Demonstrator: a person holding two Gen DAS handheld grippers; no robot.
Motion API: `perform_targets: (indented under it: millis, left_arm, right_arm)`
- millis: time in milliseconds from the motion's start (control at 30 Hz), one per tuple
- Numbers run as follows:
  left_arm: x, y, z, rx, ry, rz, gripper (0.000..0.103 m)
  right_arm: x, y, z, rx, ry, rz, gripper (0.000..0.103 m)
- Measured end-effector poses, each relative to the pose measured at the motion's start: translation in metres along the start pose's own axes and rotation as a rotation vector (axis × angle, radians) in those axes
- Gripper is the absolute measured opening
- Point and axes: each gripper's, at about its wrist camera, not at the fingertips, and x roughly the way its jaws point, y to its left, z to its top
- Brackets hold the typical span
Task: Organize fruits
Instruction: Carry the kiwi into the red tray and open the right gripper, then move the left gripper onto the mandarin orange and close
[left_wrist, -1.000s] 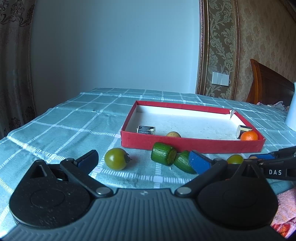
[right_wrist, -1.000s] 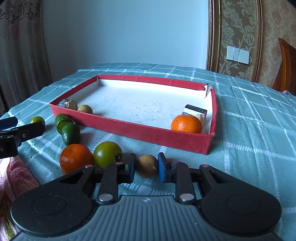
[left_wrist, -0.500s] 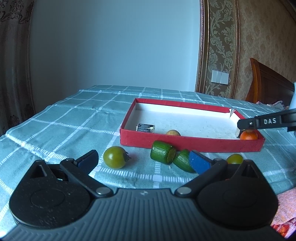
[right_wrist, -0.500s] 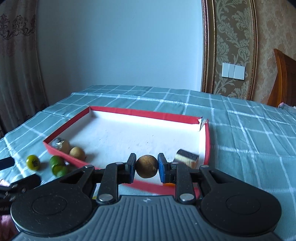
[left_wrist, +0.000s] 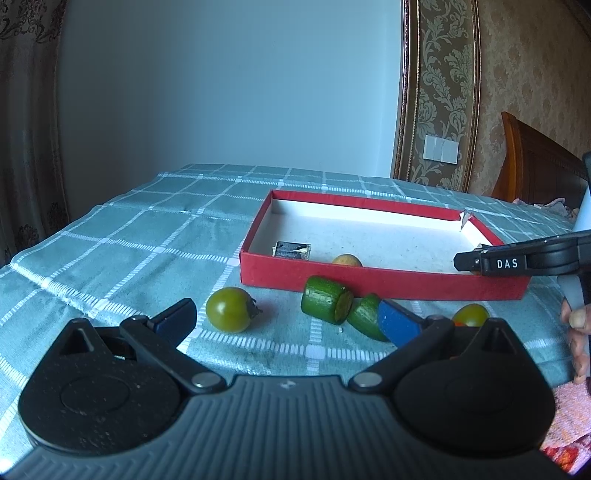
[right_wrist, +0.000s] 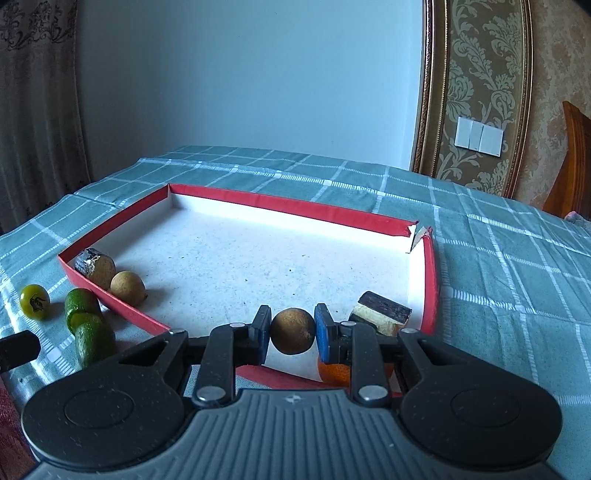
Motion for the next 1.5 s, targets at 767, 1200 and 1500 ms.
perform_targets:
  millis: [767, 1200, 1500]
  left_arm:
    - [0.002, 0.002, 0.0, -0.006, 0.012, 0.009, 0.103]
    - [0.001, -0.002, -0.001, 0.019, 0.021, 0.04, 0.103]
    - [-0.017, -0.049, -0.007, 0.206, -0.006, 0.013, 0.103]
  right_arm:
    - [-0.085, -0.044, -0.046, 0.368, -0.124, 0.049, 0.08]
    - [-0.085, -0.069, -0.085, 0.564, -0.096, 0.062, 0.083]
    - [-0.083, -0.062, -0.082, 0.521, -0.075, 0.042, 0.085]
